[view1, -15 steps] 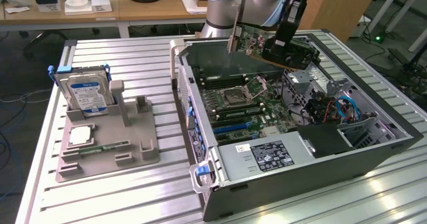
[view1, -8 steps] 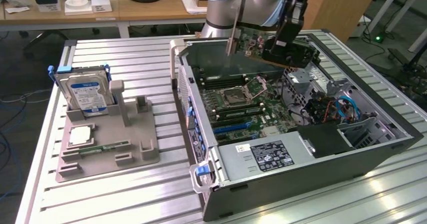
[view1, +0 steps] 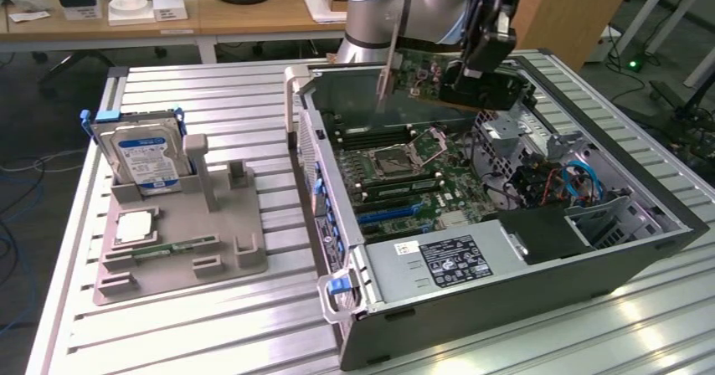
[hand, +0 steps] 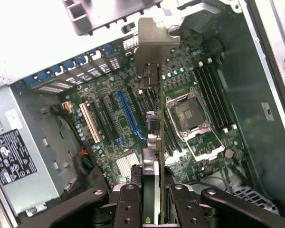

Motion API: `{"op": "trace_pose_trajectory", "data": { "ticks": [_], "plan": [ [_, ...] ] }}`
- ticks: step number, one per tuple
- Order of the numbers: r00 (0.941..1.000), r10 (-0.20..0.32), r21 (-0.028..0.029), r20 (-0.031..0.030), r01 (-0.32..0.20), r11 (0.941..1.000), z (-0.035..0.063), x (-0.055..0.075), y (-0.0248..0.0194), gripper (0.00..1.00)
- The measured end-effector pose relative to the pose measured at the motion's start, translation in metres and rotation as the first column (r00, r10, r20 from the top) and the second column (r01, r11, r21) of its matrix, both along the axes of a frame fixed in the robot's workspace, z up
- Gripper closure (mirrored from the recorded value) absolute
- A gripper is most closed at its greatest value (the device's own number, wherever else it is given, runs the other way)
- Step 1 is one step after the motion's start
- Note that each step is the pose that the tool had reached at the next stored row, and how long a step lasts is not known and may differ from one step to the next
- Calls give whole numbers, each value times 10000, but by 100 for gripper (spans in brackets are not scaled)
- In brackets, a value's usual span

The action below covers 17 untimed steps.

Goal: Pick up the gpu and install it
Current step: 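Insert the gpu into the slot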

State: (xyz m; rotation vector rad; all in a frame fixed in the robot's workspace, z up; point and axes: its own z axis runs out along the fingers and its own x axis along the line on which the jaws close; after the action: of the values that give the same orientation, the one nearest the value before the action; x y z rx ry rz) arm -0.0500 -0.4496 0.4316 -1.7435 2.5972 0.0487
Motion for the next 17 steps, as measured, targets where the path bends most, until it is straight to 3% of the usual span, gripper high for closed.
{"op": "trace_pose_trajectory", "data": {
  "ticks": [5,10,14,17],
  "plan": [
    [9970,771,0,0,-771,9970,-1,0,0,73],
    [9879,1549,0,0,-1549,9879,-1,0,0,73],
    [9739,2268,0,0,-2268,9739,-3,0,0,73],
    [9603,2791,1,0,-2791,9603,-5,0,0,73]
  ]
}}
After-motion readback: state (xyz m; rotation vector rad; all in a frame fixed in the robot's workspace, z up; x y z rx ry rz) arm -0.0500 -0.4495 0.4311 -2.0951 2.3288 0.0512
